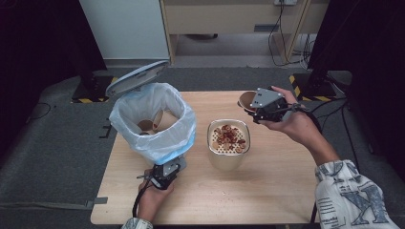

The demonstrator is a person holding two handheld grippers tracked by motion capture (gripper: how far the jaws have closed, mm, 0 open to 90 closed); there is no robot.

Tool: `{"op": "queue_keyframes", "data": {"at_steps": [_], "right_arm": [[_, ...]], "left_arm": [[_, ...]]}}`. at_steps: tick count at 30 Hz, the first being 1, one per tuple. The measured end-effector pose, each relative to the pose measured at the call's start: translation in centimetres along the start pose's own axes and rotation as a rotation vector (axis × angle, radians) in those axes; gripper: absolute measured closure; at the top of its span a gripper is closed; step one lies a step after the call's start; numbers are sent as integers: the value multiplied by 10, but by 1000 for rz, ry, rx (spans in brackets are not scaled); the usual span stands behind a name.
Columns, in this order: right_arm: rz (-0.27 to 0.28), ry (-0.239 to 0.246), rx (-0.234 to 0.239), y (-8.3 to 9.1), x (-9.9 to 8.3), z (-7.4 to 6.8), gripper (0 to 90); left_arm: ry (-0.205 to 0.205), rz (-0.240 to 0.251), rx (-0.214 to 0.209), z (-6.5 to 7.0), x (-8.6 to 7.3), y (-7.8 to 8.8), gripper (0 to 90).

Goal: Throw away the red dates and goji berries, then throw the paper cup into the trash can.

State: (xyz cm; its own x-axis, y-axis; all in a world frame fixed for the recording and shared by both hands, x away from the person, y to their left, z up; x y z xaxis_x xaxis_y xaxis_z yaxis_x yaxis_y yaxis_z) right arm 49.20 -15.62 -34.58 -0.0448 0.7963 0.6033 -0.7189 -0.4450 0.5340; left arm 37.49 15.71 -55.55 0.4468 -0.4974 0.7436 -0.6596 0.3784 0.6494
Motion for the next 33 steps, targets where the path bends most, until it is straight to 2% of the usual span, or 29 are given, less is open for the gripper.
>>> {"op": "queue_keyframes", "data": {"at_steps": [1, 2, 3, 6, 8, 9, 11, 15, 21, 27, 29, 33], "right_arm": [[1, -30, 4, 1, -5, 3, 378], [1, -30, 4, 1, -5, 3, 378], [9, -60, 15, 3, -9, 6, 378], [18, -84, 24, 4, -12, 8, 381], [40, -123, 45, 6, -16, 11, 387], [40, -123, 45, 6, -16, 11, 387], [52, -150, 62, 7, -19, 13, 389], [74, -199, 97, 6, -22, 16, 390], [83, -241, 136, 4, -23, 16, 394], [99, -306, 189, 6, -20, 18, 396], [100, -310, 193, 6, -19, 18, 396], [109, -366, 230, 6, -17, 20, 396]], "left_arm": [[-6, -4, 0, 0, 0, 0, 875], [-6, -4, 0, 0, 0, 0, 875], [-5, -4, 0, 0, 0, 0, 874], [-4, -3, -1, 0, 0, 0, 875], [-3, -2, -1, 0, 0, 0, 874], [9, -2, 0, 0, 0, 0, 874], [-4, -2, -2, 0, 0, 0, 875], [-2, -2, -2, 0, 0, 0, 874], [-3, -1, -1, 0, 0, 0, 874], [-5, -3, 0, 0, 0, 0, 874], [-4, -1, 1, 0, 0, 0, 874], [-4, -1, 1, 0, 0, 0, 875]]}}
Point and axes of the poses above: each handheld gripper's, and its own axes: y roughly backward along the jaws, x roughly out of its top, z roughly to its right, the point moved 5 cm from there along -y, roughly forward along the jaws, and after that the axes turned 1 degree about y, right-handed, at the moved point
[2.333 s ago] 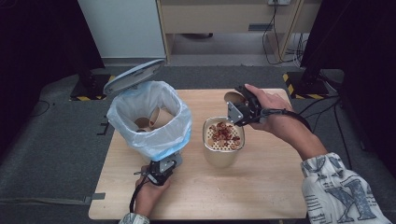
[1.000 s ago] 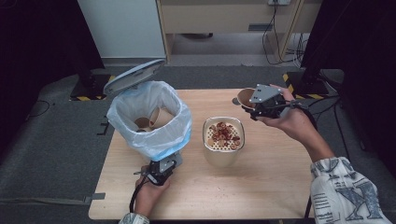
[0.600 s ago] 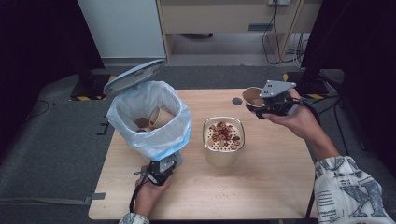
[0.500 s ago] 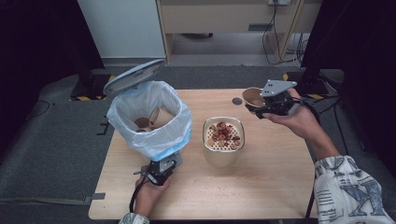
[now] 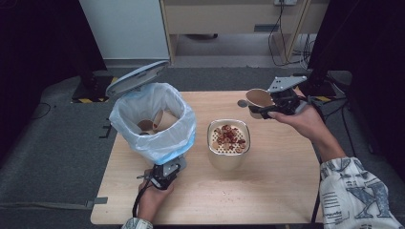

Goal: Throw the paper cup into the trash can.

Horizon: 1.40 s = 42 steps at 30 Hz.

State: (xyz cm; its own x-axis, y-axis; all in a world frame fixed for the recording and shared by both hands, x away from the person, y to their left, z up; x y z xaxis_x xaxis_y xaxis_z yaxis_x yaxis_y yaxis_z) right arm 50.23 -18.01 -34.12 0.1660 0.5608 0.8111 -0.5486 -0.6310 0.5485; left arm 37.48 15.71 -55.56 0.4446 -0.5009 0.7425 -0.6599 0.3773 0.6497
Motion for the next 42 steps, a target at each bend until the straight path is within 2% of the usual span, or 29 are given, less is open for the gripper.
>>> {"op": "queue_keyframes", "data": {"at_steps": [4, 14, 15, 16, 17, 34, 42], "right_arm": [[-1, -24, 16, -1, 5, -1, 396], [16, -44, 45, -3, 26, -8, 396], [15, -46, 45, -4, 28, -9, 396], [13, -43, 47, -4, 30, -9, 395], [14, -42, 50, -5, 32, -10, 395], [34, -66, 80, -16, 62, -20, 395], [47, -81, 113, -19, 72, -24, 395]], "left_arm": [[-1, 0, 2, 0, 0, 0, 874], [3, 4, 5, 1, 0, 0, 875], [0, 4, 12, 0, 0, 0, 874], [-25, 3, -6, 0, 0, 0, 874], [-26, 3, -6, -1, 0, 0, 874], [-16, 3, -7, 0, 0, 0, 875], [-20, 1, -8, -1, 0, 0, 875]]}}
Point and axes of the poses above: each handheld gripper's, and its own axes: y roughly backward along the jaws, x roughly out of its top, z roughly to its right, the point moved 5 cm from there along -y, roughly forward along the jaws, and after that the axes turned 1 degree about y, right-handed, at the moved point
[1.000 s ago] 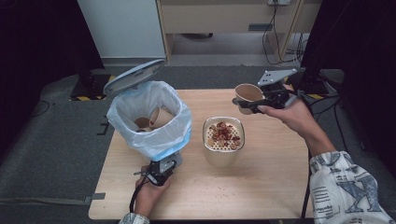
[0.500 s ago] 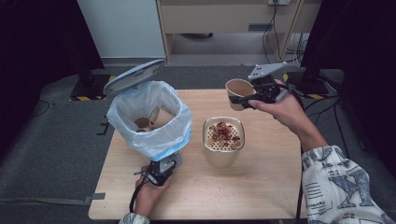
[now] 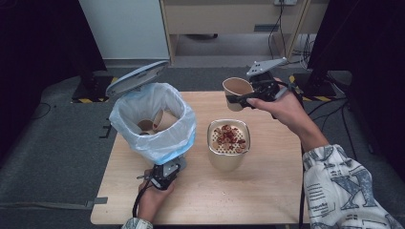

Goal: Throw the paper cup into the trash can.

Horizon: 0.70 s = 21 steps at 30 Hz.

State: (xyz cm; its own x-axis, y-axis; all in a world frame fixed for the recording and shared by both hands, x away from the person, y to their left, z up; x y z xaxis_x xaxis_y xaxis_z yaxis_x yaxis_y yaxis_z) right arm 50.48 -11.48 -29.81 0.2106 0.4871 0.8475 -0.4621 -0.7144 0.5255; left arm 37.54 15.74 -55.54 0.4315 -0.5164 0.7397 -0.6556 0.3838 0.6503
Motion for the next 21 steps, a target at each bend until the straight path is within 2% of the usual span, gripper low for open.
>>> {"op": "queue_keyframes", "data": {"at_steps": [21], "right_arm": [[42, -37, 80, -9, 18, -13, 395]], "left_arm": [[0, 1, -1, 0, 0, 0, 875]]}}
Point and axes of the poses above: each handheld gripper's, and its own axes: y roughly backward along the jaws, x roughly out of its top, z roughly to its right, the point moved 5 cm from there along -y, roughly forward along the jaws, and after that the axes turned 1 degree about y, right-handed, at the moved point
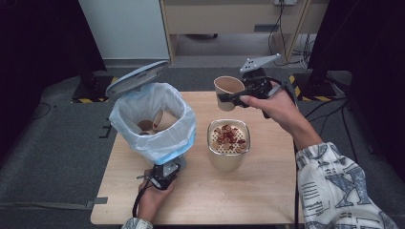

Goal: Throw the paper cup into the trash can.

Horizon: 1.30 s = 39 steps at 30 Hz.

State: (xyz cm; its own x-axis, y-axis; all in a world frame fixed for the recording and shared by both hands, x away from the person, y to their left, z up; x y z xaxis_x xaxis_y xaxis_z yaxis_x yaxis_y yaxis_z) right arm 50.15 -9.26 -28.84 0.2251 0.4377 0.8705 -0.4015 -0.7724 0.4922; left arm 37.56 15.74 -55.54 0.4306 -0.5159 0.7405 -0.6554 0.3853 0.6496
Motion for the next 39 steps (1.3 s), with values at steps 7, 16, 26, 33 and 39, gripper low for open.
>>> {"op": "queue_keyframes", "data": {"at_steps": [7, 16, 26, 33, 39], "right_arm": [[8, -11, 14, -5, 6, -5, 394], [15, -18, 34, -17, 20, -17, 395], [23, -29, 67, -35, 35, -32, 395], [16, -20, 90, -49, 46, -45, 394], [13, -19, 110, -65, 53, -56, 391]], "left_arm": [[1, 0, 2, 0, 0, 0, 875], [5, 2, -1, 0, 0, 0, 874], [3, 0, 0, 0, 0, 0, 874], [4, 0, 1, 0, 0, 0, 875], [5, 0, 2, 0, 0, 0, 875]]}}
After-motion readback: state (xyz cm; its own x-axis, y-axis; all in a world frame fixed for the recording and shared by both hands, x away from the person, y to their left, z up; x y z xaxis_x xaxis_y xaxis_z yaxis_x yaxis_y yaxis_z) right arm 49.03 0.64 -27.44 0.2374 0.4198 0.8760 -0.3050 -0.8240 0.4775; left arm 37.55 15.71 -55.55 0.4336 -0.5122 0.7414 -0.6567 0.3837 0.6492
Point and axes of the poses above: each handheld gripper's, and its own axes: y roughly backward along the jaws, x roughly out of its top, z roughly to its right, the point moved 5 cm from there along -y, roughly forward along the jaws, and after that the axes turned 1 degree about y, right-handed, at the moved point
